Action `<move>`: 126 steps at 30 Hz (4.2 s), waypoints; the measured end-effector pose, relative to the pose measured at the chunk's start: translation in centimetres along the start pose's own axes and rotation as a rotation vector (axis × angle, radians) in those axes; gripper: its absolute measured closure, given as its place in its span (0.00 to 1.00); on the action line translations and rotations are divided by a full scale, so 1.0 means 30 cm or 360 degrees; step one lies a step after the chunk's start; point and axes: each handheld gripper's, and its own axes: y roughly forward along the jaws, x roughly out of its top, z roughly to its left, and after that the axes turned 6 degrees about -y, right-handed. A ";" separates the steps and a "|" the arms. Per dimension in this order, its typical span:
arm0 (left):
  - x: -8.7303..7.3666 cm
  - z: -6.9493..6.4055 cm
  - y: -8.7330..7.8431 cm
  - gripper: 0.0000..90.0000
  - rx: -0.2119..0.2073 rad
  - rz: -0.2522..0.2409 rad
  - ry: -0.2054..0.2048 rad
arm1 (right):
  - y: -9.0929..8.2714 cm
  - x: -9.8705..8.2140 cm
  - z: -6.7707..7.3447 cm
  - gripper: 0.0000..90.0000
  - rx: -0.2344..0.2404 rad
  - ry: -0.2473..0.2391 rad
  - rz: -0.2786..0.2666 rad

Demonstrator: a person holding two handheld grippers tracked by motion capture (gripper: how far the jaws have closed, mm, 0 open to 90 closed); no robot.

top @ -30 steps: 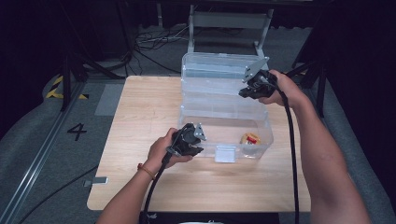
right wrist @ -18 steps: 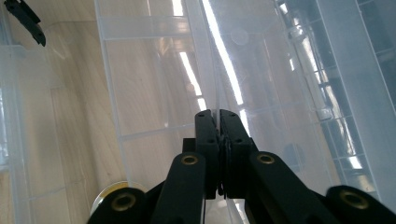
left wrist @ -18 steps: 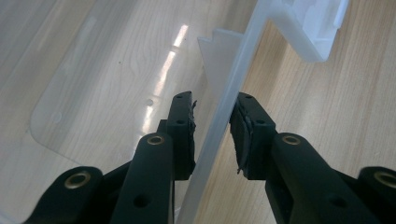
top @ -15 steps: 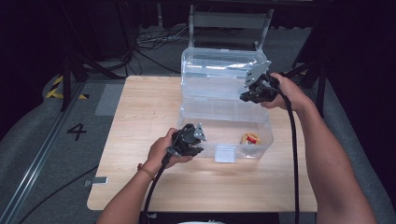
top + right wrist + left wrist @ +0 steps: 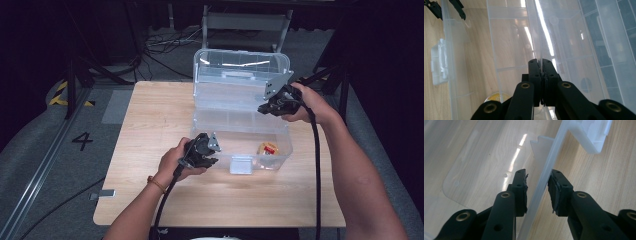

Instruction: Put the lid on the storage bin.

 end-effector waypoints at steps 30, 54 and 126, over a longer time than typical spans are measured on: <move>-0.029 0.002 -0.153 0.41 0.0079 -0.0362 -0.0044 | -0.016 -0.054 0.090 0.94 -0.0114 0.0029 -0.0139; -0.053 0.359 -0.282 0.91 0.0288 -0.0708 -0.0468 | -0.011 -0.064 0.115 0.91 -0.0152 0.0091 -0.0183; 0.116 0.406 -0.348 1.00 0.0319 -0.1004 -0.0481 | -0.049 -0.143 0.234 0.88 -0.0212 0.0097 -0.0152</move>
